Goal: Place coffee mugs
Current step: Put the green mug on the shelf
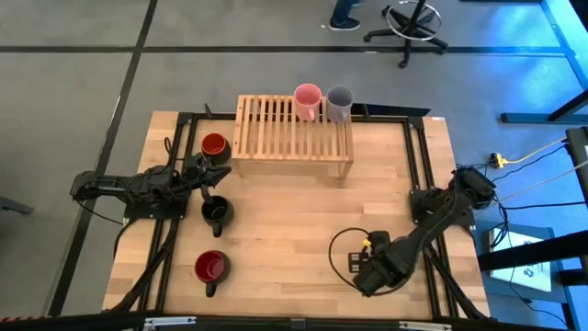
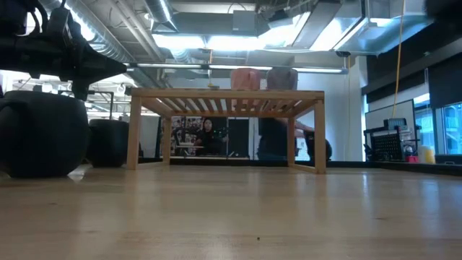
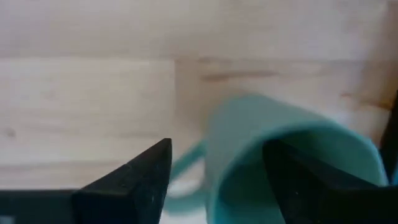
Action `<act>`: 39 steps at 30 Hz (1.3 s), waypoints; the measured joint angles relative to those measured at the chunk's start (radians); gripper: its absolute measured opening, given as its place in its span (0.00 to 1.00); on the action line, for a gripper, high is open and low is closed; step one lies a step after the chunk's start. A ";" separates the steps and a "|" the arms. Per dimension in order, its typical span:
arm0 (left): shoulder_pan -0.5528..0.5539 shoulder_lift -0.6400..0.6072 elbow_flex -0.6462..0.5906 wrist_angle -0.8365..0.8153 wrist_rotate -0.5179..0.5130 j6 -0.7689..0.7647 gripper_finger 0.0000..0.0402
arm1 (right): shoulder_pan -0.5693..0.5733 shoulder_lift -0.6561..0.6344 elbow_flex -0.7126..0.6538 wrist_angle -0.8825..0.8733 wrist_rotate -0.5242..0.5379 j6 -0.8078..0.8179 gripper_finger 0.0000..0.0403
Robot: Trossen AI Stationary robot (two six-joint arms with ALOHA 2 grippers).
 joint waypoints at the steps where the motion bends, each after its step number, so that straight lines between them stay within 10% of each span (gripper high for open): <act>1: 0.000 0.000 0.000 0.000 0.000 0.000 0.02 | -0.005 0.000 -0.014 0.016 0.007 -0.002 0.55; 12: 0.000 0.000 0.000 0.000 0.000 0.002 0.02 | -0.009 0.001 -0.064 0.081 0.032 -0.131 0.03; 25: 0.000 0.000 0.000 0.000 -0.001 0.002 0.02 | -0.248 0.035 0.106 0.147 0.217 -0.844 0.01; 39: 0.000 0.000 0.000 0.000 -0.001 0.002 0.02 | -0.526 0.231 0.300 0.175 0.073 -1.294 0.01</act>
